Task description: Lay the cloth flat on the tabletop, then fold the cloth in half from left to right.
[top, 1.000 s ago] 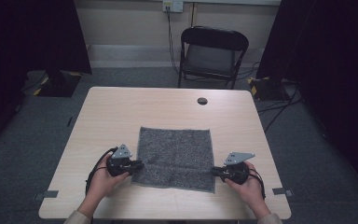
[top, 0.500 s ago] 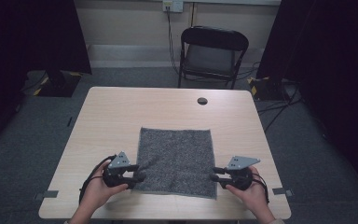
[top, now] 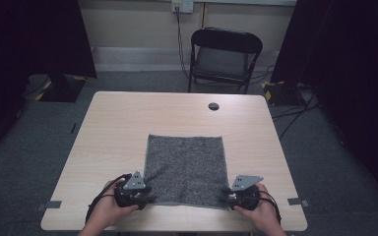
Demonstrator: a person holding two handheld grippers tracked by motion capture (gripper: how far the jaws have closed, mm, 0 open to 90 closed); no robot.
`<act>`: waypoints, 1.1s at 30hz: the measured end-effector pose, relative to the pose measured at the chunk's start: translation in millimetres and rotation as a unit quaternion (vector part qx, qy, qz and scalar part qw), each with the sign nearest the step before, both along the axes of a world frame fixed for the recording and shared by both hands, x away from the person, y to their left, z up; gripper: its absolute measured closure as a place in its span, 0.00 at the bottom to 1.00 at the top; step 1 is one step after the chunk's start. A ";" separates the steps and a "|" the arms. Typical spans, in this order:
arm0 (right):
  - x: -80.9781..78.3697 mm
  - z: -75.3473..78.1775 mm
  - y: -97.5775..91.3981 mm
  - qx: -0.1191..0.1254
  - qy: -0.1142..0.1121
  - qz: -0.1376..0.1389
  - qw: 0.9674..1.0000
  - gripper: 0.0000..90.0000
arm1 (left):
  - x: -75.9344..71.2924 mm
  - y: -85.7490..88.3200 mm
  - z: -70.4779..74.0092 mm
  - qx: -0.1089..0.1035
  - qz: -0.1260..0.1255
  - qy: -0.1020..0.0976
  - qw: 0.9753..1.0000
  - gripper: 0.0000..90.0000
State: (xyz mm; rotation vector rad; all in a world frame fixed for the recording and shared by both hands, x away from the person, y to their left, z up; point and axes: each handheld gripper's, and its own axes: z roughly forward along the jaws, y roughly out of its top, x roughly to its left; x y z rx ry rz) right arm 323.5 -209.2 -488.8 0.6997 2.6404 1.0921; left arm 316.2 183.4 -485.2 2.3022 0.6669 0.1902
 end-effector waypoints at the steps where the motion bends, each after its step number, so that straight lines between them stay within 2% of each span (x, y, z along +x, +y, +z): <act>1: 0.0 0.0 0.0 0.000 0.000 0.000 1.000 0.74 | 0.0 0.0 0.0 0.000 0.000 0.000 1.000 0.67; 7: -0.8 -1.9 -6.9 0.019 0.012 -0.003 1.000 0.73 | -9.6 1.4 0.4 -0.008 -0.007 0.013 1.000 0.68; 9: -0.1 -2.4 -7.7 0.026 0.018 -0.005 0.999 0.72 | -10.6 1.9 0.1 -0.013 -0.006 0.018 1.000 0.65; 11: -0.4 -2.1 -6.9 0.025 0.019 -0.003 1.000 0.68 | -10.7 1.9 0.8 -0.015 0.000 0.019 1.000 0.62; 12: -0.2 -1.6 -6.1 0.025 0.024 -0.004 0.999 0.60 | -9.9 2.2 1.4 -0.016 0.004 0.013 1.000 0.57; 13: 0.9 -1.4 -5.5 0.026 0.022 -0.006 0.999 0.53 | -8.5 3.2 2.2 -0.023 0.013 0.007 1.000 0.50; 14: 3.9 -1.2 -6.5 0.029 0.016 -0.024 0.999 0.47 | -6.7 4.7 3.3 -0.027 0.024 0.000 0.999 0.39; 15: 6.0 -1.7 -7.7 0.040 0.020 -0.030 0.999 0.44 | -2.9 8.3 5.0 -0.026 0.034 -0.011 0.999 0.35; 17: 7.6 -2.2 -8.6 0.047 0.026 -0.035 0.998 0.42 | -1.1 10.2 5.3 -0.030 0.042 -0.016 0.999 0.32; 18: 9.5 -2.6 -9.2 0.049 0.030 -0.049 0.997 0.37 | 0.7 12.0 5.7 -0.031 0.046 -0.016 0.998 0.28; 21: 10.4 -2.3 -7.2 0.061 0.035 -0.055 0.996 0.34 | 5.6 16.5 6.7 -0.036 0.056 -0.018 0.998 0.25; 22: 10.5 -2.0 -5.8 0.062 0.034 -0.056 0.996 0.31 | 7.2 18.0 7.4 -0.039 0.061 -0.018 0.997 0.24; 24: 10.0 -0.5 -2.6 0.063 0.033 -0.055 0.996 0.28 | 12.8 21.7 10.5 -0.058 0.072 -0.017 0.996 0.22; 25: 10.0 -0.5 -2.6 0.063 0.033 -0.055 0.996 0.28 | 12.8 21.7 10.5 -0.058 0.072 -0.017 0.996 0.22; 26: 9.7 1.6 0.4 0.067 0.032 -0.050 0.996 0.24 | 15.1 23.0 11.8 -0.065 0.077 -0.016 0.995 0.21; 28: 9.6 2.9 2.0 0.068 0.032 -0.047 0.996 0.23 | 20.5 26.1 14.1 -0.076 0.088 -0.013 0.993 0.20; 31: 10.3 6.3 8.3 0.069 0.029 -0.043 0.996 0.21 | 27.9 29.7 15.6 -0.076 0.099 -0.015 0.992 0.20; 33: 11.1 7.4 13.4 0.072 0.031 -0.040 0.996 0.21 | 32.5 30.9 14.5 -0.069 0.095 -0.011 0.993 0.20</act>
